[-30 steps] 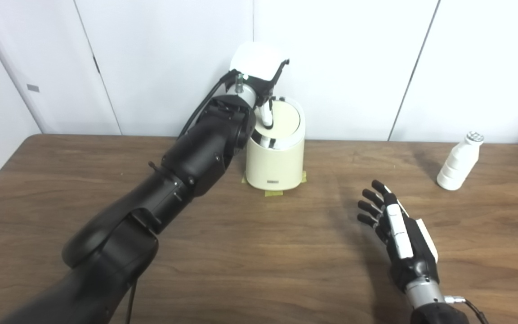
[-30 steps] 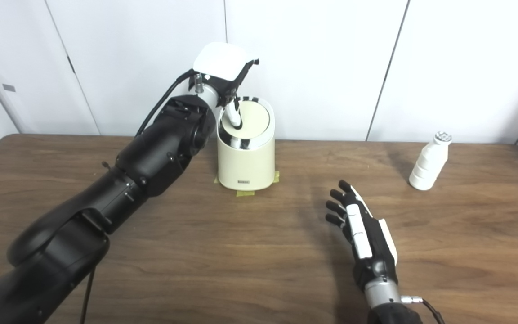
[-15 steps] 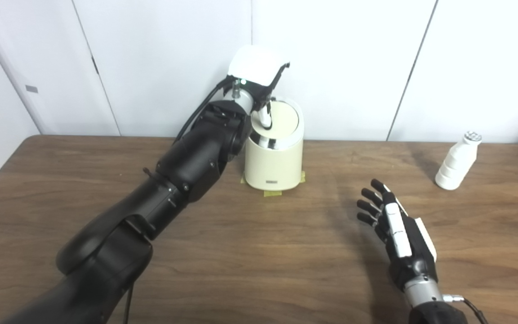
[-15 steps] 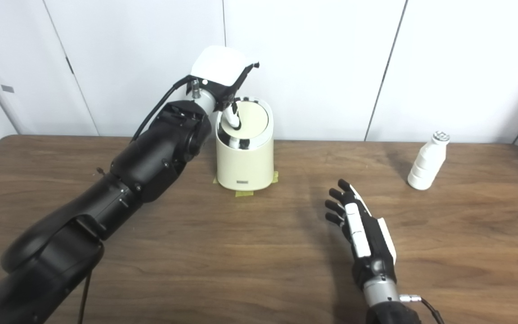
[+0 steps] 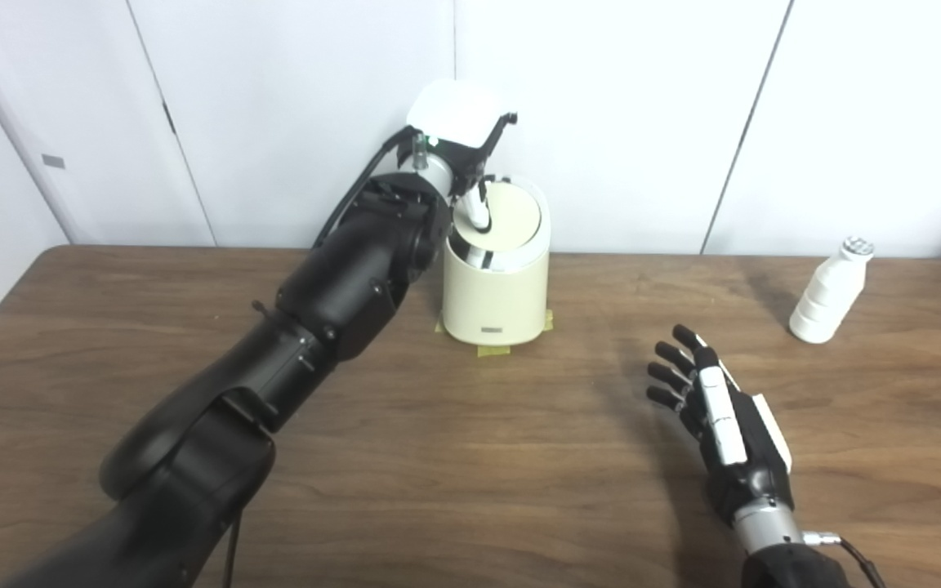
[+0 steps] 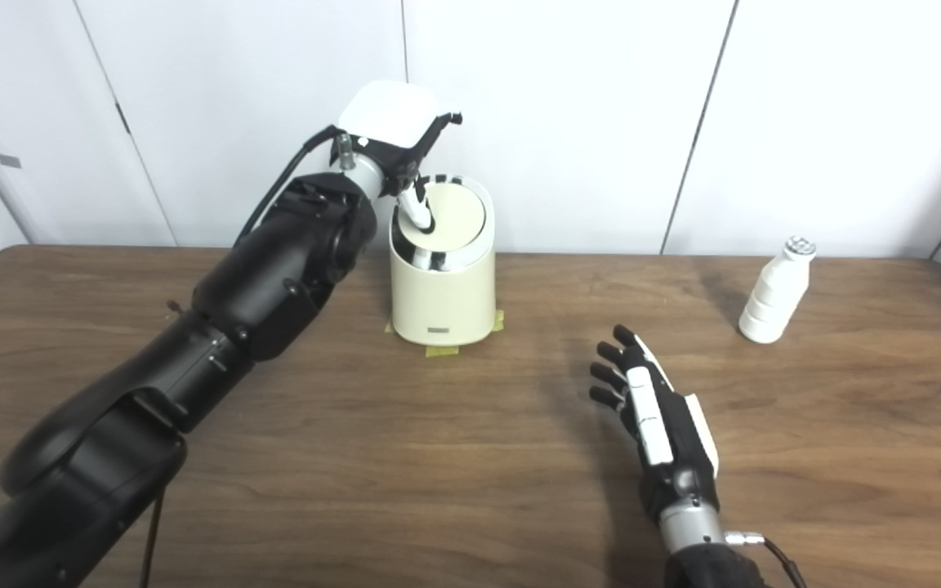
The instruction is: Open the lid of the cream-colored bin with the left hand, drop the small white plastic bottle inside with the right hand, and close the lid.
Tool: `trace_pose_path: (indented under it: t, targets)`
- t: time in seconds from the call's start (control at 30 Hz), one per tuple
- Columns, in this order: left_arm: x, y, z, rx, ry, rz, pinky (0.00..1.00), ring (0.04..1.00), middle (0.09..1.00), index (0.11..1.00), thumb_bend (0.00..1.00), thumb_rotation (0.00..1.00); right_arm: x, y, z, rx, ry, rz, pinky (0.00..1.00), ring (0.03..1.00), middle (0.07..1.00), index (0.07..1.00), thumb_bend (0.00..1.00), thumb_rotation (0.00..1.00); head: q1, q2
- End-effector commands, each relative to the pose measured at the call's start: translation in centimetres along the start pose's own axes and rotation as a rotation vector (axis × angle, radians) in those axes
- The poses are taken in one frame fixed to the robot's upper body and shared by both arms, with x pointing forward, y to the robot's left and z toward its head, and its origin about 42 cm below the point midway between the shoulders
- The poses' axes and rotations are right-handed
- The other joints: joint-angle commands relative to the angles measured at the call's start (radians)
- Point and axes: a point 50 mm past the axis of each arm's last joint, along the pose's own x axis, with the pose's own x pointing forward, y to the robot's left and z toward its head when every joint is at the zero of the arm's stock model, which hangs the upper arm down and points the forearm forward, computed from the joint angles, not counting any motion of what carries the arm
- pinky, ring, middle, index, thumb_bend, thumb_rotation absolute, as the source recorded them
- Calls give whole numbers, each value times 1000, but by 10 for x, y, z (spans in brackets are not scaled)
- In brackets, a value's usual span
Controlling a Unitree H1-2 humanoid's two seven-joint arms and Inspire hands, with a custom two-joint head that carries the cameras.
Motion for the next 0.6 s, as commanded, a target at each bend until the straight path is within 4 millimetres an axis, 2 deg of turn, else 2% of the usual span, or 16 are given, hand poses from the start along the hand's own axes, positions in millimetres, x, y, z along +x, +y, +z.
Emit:
trace_pose_path:
  t: [0.0,0.1,0.2,0.27,0.37,0.43,0.57]
  targets:
    - [0,45,1,-19,-13,102,717,854,872,871,999,39,8,1,17,0,-90,20,776,830,863,907,566,920,0,1]
    - [-5,60,3,-34,-24,128,725,830,845,863,1000,34,8,0,16,-4,-87,21,788,832,858,905,571,927,0,0]
    - [-12,75,2,-39,-28,166,771,825,826,819,999,18,8,1,15,-2,-86,23,784,830,856,897,584,916,1,0]
    - [-16,81,-1,-52,-24,191,764,820,821,794,995,6,8,0,15,3,-84,24,786,832,861,896,586,910,-1,0]
    - [-29,89,-13,-88,-19,239,734,799,806,773,973,0,8,0,16,12,-84,27,788,836,866,899,573,899,-3,3]
    - [-37,91,-22,-110,-10,269,651,770,799,759,959,3,7,-1,16,13,-83,29,792,837,867,901,572,898,-1,4]
    - [-56,86,-40,-161,-1,313,578,722,761,742,938,0,8,-3,15,14,-84,28,788,838,867,896,576,889,0,3]
